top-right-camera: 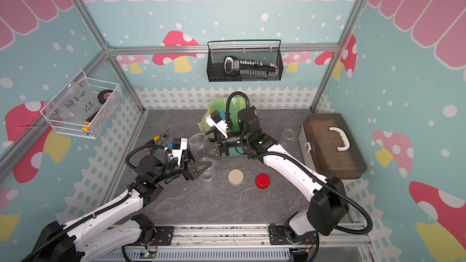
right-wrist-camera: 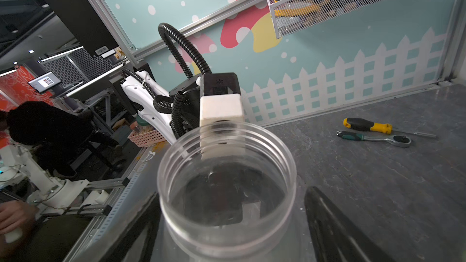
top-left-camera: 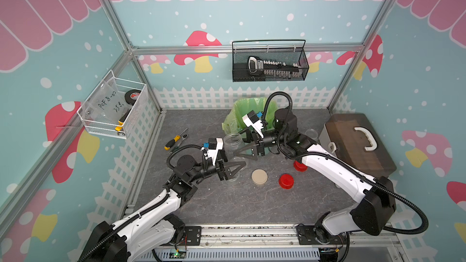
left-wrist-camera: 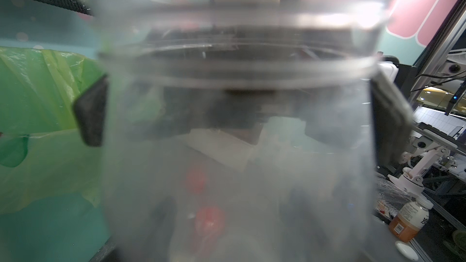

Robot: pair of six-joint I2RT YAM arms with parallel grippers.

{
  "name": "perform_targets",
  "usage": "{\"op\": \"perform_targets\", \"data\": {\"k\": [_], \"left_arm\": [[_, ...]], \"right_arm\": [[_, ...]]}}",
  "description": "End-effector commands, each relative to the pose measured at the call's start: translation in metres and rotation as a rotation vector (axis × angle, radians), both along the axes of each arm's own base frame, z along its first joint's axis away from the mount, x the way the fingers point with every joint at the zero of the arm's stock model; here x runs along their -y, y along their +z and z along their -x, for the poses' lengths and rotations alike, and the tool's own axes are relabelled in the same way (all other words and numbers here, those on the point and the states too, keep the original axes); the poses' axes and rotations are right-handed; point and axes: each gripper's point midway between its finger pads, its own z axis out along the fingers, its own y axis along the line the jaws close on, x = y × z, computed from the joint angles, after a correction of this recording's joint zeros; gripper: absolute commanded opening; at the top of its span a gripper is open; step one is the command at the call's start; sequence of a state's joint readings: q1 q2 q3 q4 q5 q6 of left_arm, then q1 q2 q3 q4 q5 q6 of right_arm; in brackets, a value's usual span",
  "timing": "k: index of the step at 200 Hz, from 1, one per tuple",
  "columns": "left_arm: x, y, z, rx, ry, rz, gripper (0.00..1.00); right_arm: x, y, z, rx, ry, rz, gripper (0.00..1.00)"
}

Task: Empty moldy peanuts from jars
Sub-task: Place the jar at the center of the board.

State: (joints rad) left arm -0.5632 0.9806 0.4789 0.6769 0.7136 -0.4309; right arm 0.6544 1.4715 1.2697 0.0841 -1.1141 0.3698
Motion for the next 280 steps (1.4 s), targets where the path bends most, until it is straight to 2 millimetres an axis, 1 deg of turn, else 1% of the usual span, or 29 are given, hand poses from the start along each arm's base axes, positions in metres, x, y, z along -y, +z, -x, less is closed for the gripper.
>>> {"op": "perform_targets", "data": {"k": [1, 10, 15, 21, 46, 59, 73, 114, 126, 144, 198, 225, 240, 269, 273, 274, 280], "left_arm": [[0.002, 0.013, 0.003, 0.036, -0.027, 0.012, 0.43], [0.002, 0.014, 0.003, 0.037, -0.026, 0.013, 0.44], [0.002, 0.014, 0.003, 0.036, -0.027, 0.012, 0.46], [0.002, 0.014, 0.003, 0.037, -0.025, 0.013, 0.50], [-0.001, 0.016, 0.003, 0.044, -0.006, 0.013, 0.66], [-0.003, 0.018, 0.005, 0.051, 0.000, 0.017, 0.72], [-0.005, 0.022, 0.008, 0.061, 0.004, 0.023, 0.81], [-0.009, 0.026, 0.011, 0.074, 0.014, 0.033, 0.91], [-0.008, 0.026, 0.010, 0.071, 0.011, 0.032, 0.92], [-0.006, 0.024, 0.008, 0.062, 0.005, 0.031, 0.91], [-0.006, 0.025, 0.005, 0.056, 0.017, 0.039, 0.71], [-0.007, 0.023, -0.001, 0.044, 0.048, 0.031, 0.59], [-0.007, 0.021, -0.005, 0.039, 0.064, 0.025, 0.56], [-0.008, 0.019, -0.010, 0.031, 0.094, 0.018, 0.53], [-0.009, 0.018, -0.012, 0.029, 0.102, 0.015, 0.53], [-0.009, 0.018, -0.012, 0.028, 0.103, 0.014, 0.53], [-0.009, 0.017, -0.014, 0.028, 0.115, 0.009, 0.52]], "right_arm": [[-0.002, 0.000, 0.005, -0.011, 0.052, -0.012, 0.79], [-0.002, 0.000, 0.005, -0.013, 0.056, -0.011, 0.77], [-0.002, 0.000, 0.005, -0.012, 0.056, -0.012, 0.75], [-0.002, 0.001, 0.005, -0.009, 0.057, -0.013, 0.73], [0.000, 0.002, 0.008, 0.009, 0.059, -0.017, 0.68], [0.001, 0.002, 0.009, 0.018, 0.059, -0.015, 0.67], [0.002, 0.000, 0.010, 0.019, 0.060, -0.009, 0.66], [0.000, -0.002, 0.009, 0.002, 0.066, -0.003, 0.66], [-0.001, -0.002, 0.008, -0.005, 0.067, -0.001, 0.66], [-0.001, -0.002, 0.009, -0.011, 0.075, -0.002, 0.66], [-0.003, -0.010, 0.010, -0.043, 0.096, 0.019, 0.66], [-0.003, -0.012, 0.009, -0.049, 0.094, 0.030, 0.66], [-0.003, -0.011, 0.010, -0.045, 0.093, 0.029, 0.68], [0.000, -0.007, 0.010, -0.027, 0.074, 0.024, 0.80], [0.000, -0.006, 0.009, -0.023, 0.066, 0.024, 0.95], [0.000, -0.006, 0.009, -0.022, 0.065, 0.024, 0.97], [0.002, -0.004, 0.008, -0.010, 0.052, 0.019, 0.99]]}}
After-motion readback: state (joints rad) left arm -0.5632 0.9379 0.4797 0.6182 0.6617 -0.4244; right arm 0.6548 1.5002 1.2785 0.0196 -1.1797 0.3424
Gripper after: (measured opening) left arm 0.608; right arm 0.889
